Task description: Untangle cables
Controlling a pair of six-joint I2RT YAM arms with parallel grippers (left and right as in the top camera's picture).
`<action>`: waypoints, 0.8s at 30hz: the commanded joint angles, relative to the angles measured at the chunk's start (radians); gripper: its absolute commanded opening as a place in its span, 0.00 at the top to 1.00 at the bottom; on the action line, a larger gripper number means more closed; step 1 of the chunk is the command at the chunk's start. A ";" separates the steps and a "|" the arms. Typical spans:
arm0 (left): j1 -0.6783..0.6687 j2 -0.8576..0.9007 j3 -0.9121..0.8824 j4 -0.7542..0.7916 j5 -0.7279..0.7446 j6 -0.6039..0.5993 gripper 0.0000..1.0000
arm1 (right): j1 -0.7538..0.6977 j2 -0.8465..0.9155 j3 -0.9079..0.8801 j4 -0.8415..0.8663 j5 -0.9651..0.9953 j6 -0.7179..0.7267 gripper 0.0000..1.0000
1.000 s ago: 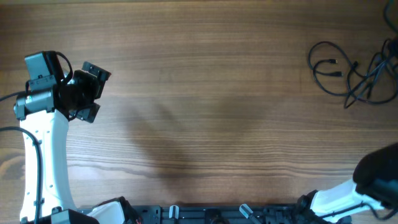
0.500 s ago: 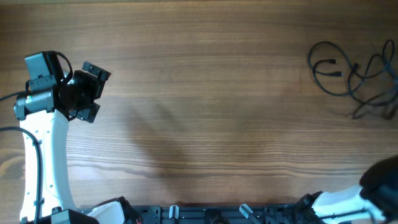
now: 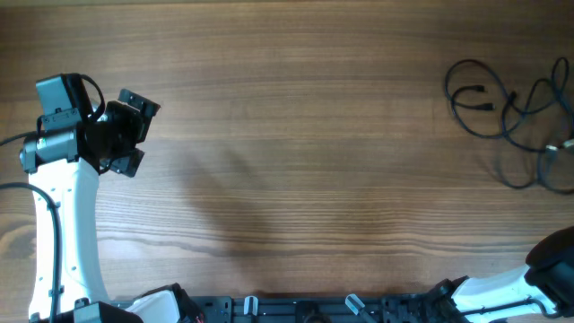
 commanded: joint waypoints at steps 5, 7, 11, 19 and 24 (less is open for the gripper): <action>0.005 -0.019 -0.006 0.002 -0.003 0.020 0.00 | 0.115 -0.083 0.010 0.075 -0.411 -0.287 0.00; 0.005 -0.019 -0.006 0.002 -0.003 0.020 0.00 | 0.221 -0.137 0.010 0.083 -0.475 -0.378 0.00; 0.005 -0.019 -0.006 0.002 -0.003 0.020 0.00 | 0.546 -0.323 0.010 0.049 -0.465 -0.543 0.00; 0.005 -0.019 -0.006 0.002 -0.003 0.020 0.00 | 0.767 -0.525 0.010 -0.040 -0.436 -0.494 0.00; 0.005 -0.019 -0.006 0.002 -0.003 0.020 0.00 | 0.766 -0.534 0.010 -0.134 -0.342 -0.503 0.00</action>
